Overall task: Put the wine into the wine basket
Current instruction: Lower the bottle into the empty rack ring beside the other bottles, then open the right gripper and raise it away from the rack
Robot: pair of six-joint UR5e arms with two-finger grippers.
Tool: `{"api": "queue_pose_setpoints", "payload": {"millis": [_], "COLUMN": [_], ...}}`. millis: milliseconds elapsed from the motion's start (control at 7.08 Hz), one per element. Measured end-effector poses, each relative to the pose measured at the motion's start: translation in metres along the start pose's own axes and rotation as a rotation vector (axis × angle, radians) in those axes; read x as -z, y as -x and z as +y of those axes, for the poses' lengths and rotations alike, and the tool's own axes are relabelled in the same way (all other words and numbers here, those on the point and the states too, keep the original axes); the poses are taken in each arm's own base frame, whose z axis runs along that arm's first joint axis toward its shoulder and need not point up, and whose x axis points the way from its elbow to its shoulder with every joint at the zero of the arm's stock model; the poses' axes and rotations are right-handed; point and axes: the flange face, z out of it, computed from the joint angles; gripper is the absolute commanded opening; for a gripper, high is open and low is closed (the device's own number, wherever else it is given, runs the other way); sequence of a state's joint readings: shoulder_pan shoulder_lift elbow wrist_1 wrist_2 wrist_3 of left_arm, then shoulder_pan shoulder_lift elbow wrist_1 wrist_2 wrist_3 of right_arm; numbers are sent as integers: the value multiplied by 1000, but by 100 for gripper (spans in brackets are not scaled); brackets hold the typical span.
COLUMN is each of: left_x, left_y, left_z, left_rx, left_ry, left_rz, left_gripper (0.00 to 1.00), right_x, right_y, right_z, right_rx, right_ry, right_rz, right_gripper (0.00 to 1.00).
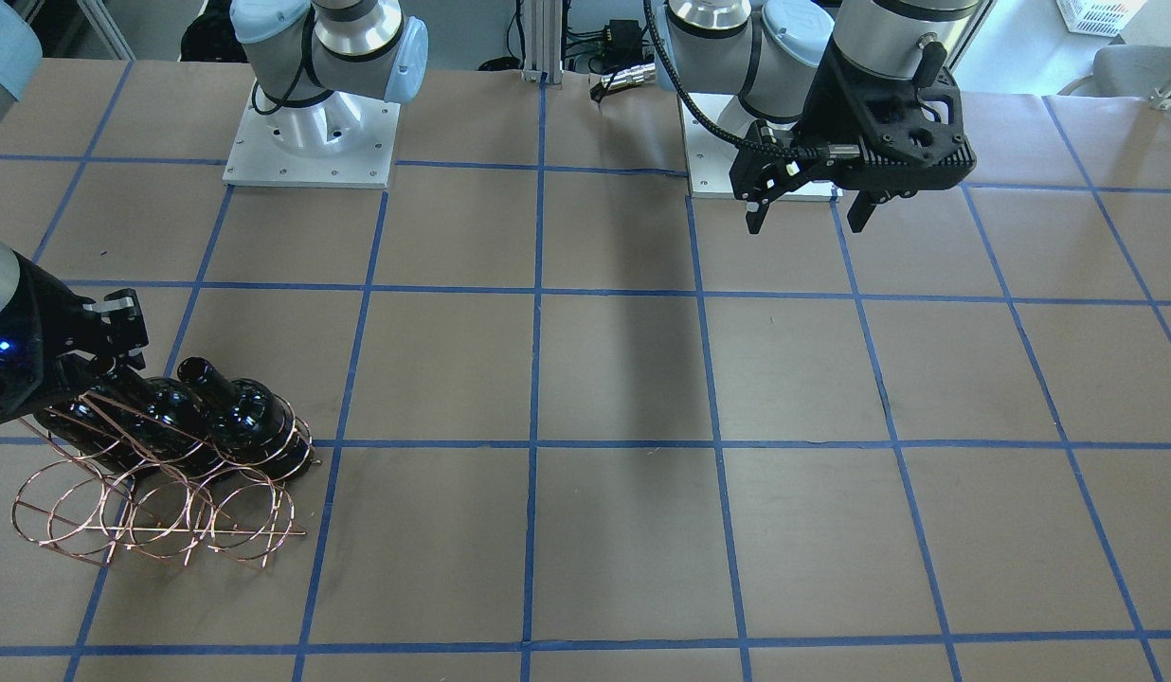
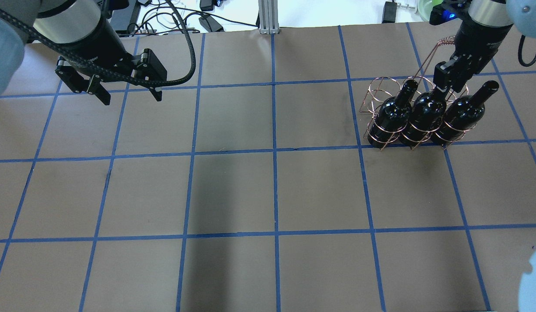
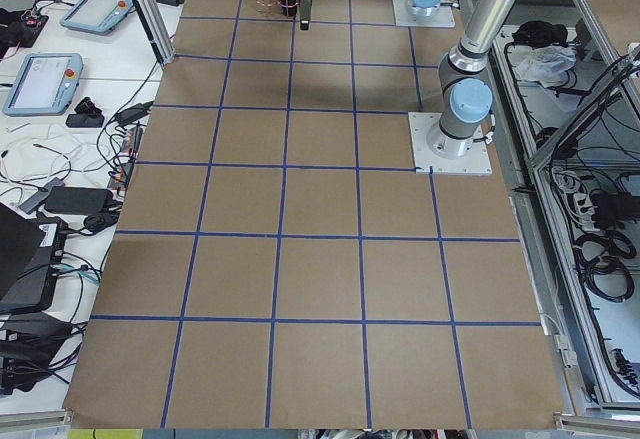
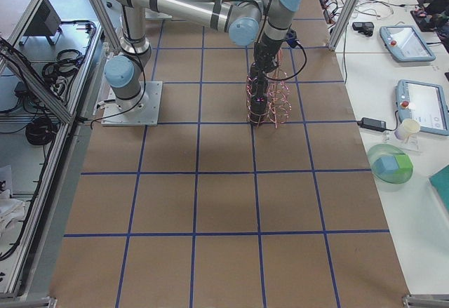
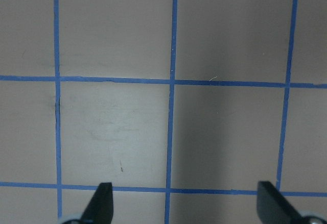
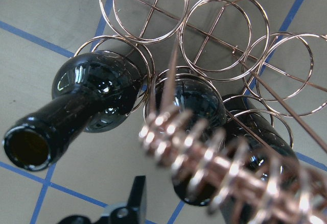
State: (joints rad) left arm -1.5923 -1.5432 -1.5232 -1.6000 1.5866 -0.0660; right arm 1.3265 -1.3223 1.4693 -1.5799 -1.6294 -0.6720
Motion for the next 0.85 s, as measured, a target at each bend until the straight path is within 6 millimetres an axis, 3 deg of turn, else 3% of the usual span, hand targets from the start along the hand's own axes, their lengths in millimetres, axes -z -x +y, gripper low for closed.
{"api": "queue_pose_setpoints", "payload": {"millis": [141,424,848], "left_x": [0,0,0], "left_y": [0,0,0], "left_z": [0,0,0], "left_rx": [0,0,0], "left_ry": [0,0,0], "left_rz": [0,0,1], "left_gripper": [99,99,99], "right_x": [6,48,112], "right_y": [2,19,76], "right_z": [4,28,70], "right_rx": [-2,-26,-232], "right_ry": [-3,-59,-177], "right_rz": [8,56,46], "right_gripper": [100,100,100]}}
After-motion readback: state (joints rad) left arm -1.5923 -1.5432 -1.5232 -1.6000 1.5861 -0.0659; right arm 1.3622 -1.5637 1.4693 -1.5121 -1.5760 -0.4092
